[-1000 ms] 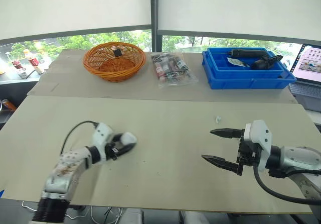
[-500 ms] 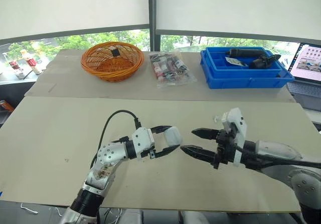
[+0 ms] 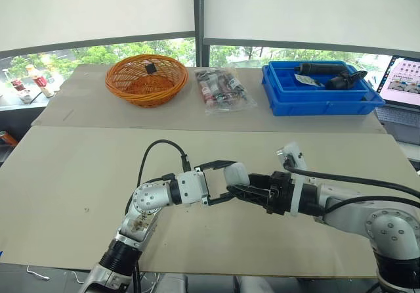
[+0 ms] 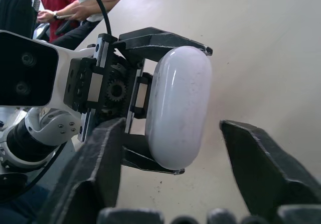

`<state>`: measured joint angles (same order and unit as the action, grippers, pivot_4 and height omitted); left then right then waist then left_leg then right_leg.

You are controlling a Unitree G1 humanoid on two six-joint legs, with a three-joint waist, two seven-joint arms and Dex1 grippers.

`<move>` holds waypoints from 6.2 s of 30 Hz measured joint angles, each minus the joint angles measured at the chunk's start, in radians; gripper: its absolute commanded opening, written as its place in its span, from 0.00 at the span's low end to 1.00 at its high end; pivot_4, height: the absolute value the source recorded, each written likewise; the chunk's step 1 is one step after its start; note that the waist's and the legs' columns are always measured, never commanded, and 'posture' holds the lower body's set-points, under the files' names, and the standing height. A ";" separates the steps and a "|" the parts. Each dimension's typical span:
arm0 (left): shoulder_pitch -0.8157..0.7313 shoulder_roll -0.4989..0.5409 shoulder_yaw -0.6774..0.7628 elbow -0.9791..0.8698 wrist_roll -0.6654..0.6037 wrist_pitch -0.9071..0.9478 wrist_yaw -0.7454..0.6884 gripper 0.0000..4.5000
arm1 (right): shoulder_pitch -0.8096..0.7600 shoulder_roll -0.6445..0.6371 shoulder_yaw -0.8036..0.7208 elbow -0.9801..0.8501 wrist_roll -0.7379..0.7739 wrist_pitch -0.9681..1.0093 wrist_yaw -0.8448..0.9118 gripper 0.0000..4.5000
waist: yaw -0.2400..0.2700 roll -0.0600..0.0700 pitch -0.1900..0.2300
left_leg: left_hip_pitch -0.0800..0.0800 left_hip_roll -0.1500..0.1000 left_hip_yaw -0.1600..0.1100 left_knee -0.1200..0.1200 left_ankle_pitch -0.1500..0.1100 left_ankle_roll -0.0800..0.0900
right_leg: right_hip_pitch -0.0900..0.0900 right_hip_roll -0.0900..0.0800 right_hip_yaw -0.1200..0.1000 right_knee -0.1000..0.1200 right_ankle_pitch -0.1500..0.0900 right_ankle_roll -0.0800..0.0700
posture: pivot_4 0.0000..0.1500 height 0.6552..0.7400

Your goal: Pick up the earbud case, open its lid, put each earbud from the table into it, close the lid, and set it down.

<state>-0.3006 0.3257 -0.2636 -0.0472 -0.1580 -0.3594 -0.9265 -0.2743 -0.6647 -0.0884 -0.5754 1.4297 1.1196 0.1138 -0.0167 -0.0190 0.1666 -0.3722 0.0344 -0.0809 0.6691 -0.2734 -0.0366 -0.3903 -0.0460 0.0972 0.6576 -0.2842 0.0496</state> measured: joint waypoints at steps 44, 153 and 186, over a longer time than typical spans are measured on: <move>-0.214 0.156 -0.133 -0.104 -0.117 0.750 -0.202 0.95 | -0.251 -0.384 0.532 -0.045 -0.993 -0.310 0.743 0.17 | -0.010 0.002 0.002 | -0.015 0.000 -0.001 0.008 0.000 0.000 | -0.015 0.001 -0.001 0.005 0.000 0.000 | 1.00 0.66; 0.004 0.024 0.181 0.105 -0.155 0.382 0.021 0.13 | 0.762 0.172 -0.588 0.291 -1.082 -1.053 0.583 1.00 | -0.017 0.004 0.001 | 0.002 0.000 0.000 0.006 0.000 0.001 | 0.002 0.000 0.001 0.006 -0.001 0.000 | 1.00 0.66; 0.014 0.032 0.133 0.083 -0.140 0.391 0.040 0.13 | -0.201 0.418 -0.040 0.734 -1.351 -0.588 -0.065 1.00 | -0.027 0.005 0.000 | -0.011 -0.001 -0.001 0.007 0.000 0.000 | -0.014 0.000 0.001 0.012 0.000 0.000 | 1.00 0.66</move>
<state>-0.2863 0.3581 -0.1309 0.0359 -0.2981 0.0317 -0.8863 -0.4757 -0.2465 -0.1283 0.1590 0.0791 0.5312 0.0492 -0.0438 -0.0141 0.1671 -0.3829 0.0338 -0.0816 0.6763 -0.2732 -0.0367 -0.4039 -0.0458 0.0977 0.6691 -0.2843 0.0495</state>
